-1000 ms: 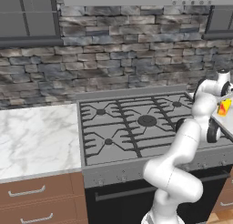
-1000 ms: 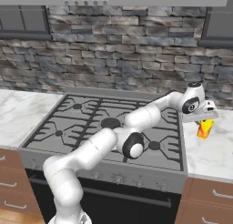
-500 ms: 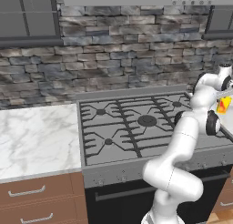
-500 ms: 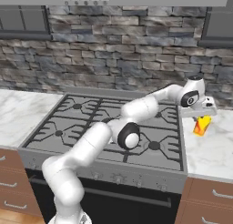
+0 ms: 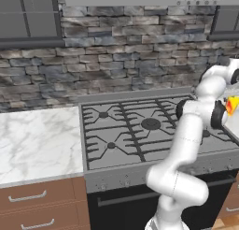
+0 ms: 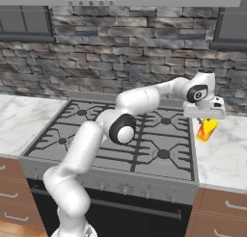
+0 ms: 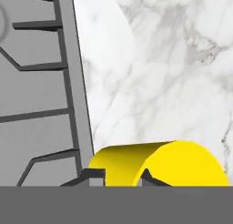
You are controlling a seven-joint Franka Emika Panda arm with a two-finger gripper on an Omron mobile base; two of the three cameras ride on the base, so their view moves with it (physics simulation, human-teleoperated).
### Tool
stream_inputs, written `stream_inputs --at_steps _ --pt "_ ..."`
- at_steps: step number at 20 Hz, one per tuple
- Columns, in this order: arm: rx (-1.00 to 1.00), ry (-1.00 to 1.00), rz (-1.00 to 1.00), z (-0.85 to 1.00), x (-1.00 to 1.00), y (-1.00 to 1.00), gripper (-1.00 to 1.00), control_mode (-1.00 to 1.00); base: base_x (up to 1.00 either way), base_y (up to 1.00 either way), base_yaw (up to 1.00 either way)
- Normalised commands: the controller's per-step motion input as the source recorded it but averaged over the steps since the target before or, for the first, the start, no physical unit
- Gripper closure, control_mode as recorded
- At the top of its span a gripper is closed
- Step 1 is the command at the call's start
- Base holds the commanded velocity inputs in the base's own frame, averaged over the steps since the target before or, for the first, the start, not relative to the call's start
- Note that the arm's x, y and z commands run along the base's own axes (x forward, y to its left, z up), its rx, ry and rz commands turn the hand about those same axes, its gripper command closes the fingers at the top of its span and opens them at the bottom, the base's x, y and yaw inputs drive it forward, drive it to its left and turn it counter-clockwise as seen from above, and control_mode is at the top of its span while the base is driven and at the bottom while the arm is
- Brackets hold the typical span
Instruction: Pick the cup and bowl from the counter and place them on the counter next to the sink.
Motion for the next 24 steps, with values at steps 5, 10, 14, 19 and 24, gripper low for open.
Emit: stream_inputs --at_steps 5,10,14,19,24 --pt "0.0 -0.1 -0.05 0.58 -0.68 0.71 1.0 -1.0 0.0 0.0 0.0" --pt "-0.03 -0.15 -0.03 0.54 -0.81 0.88 1.0 -1.0 0.0 0.0 0.0" --pt "-0.06 -0.16 -0.02 0.53 -0.94 1.0 1.0 -1.0 0.0 0.0 0.0" --pt "-0.1 -0.23 0.0 0.38 -0.94 1.0 1.0 -1.0 0.0 0.0 0.0" --pt "-0.13 -0.2 0.0 0.39 -0.55 1.0 1.0 -1.0 0.0 0.0 0.0"
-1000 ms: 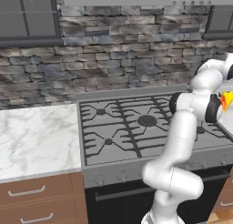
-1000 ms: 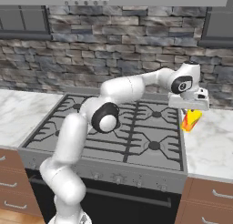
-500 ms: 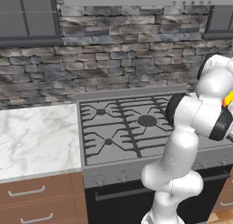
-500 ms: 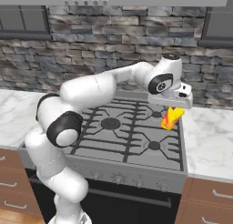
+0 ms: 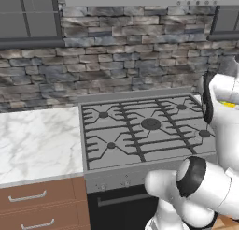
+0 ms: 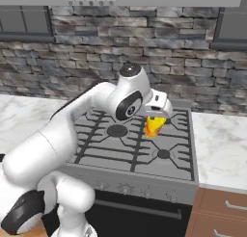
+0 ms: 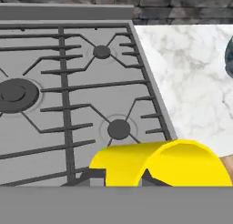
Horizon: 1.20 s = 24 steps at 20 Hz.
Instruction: Pick the cup and bowl from the counter and place them on the counter next to the sink.
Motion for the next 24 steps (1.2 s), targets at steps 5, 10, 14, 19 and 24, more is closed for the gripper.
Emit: stream_inputs --at_steps 5,10,14,19,24 --pt "-0.13 -0.12 0.0 0.77 -0.46 0.99 1.0 -1.0 0.0 0.0 0.0" --pt "-0.06 0.14 0.0 0.76 -0.21 0.73 1.0 -1.0 0.0 0.0 0.0" --pt "0.01 0.27 0.0 0.41 -0.18 0.39 1.0 -1.0 0.0 0.0 0.0" --pt "0.0 0.35 0.0 0.23 -0.15 0.27 1.0 -1.0 0.0 0.0 0.0" --pt "0.0 0.36 0.0 0.08 -0.18 0.24 1.0 -1.0 0.0 0.0 0.0"
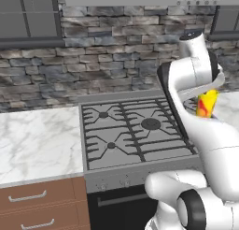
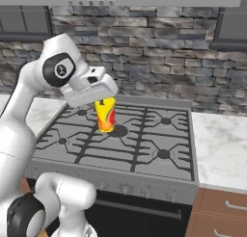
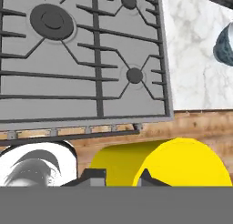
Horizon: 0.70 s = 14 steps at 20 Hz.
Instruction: Pick the cup and bowl from the counter and place them on the counter next to the sink.
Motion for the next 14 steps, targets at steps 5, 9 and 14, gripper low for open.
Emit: stream_inputs --at_steps 5,9,14 --pt "0.08 0.16 0.0 -0.08 -0.28 0.14 1.0 -1.0 0.0 0.0 0.0" --pt "0.2 -0.15 0.0 -0.58 -0.34 0.01 1.0 -1.0 0.0 0.0 0.0" --pt "0.18 -0.29 0.0 -0.32 -0.19 0.0 1.0 -1.0 0.0 0.0 0.0"
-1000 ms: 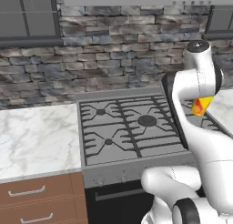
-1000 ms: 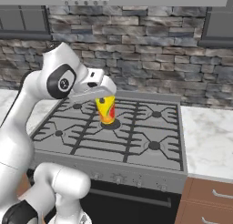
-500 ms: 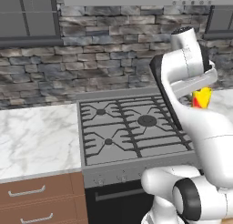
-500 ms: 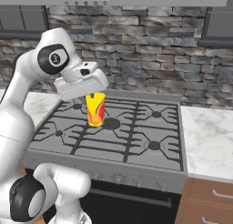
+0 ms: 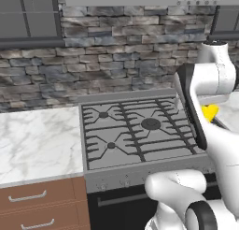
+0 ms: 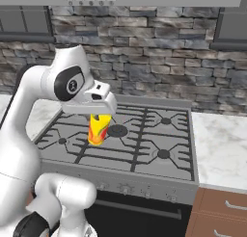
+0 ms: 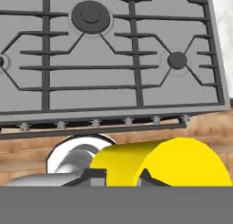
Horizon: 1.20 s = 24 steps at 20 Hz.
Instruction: Pick the cup and bowl from the counter and place them on the counter next to the sink.
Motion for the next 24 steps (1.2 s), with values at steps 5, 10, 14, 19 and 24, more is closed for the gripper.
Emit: stream_inputs --at_steps 5,10,14,19,24 --pt "0.03 -0.15 0.0 0.0 -0.02 0.13 1.0 -1.0 0.0 0.0 0.0" --pt "0.0 0.0 0.0 0.01 0.0 0.09 1.0 -1.0 0.0 0.0 0.0" --pt "0.0 0.0 0.0 0.0 0.0 0.02 1.0 -1.0 0.0 0.0 0.0" --pt "0.0 0.0 0.0 0.0 0.0 0.0 1.0 -1.0 0.0 0.0 0.0" --pt "0.0 0.0 0.0 0.0 0.0 0.0 1.0 1.0 0.0 0.0 0.0"
